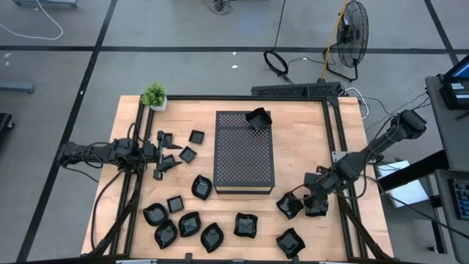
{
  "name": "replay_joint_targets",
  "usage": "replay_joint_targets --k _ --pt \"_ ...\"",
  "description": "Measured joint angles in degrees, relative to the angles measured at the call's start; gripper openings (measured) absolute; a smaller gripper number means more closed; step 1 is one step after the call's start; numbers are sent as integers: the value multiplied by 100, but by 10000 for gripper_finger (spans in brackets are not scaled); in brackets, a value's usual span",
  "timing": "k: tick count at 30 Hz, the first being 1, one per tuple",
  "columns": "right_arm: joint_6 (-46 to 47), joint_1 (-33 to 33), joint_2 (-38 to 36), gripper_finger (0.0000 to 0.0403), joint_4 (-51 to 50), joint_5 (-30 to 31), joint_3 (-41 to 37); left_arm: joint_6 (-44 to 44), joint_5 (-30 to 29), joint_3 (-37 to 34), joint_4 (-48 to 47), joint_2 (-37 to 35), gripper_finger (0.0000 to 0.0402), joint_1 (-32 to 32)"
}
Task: Pick & Place Mini shaped plates
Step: Stack the black distorted square plate on top of the black distorted square plate on the shelf
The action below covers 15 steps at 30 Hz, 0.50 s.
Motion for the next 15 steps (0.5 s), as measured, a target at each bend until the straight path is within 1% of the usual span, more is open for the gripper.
replay_joint_targets --k 6,15 --pt "-32 0 2 99 -60 15 -48 0 -1 0 2 0 269 -1" --pt "-101 -66 0 23 -123 27 -48 -1 -1 0 1 0 269 -1"
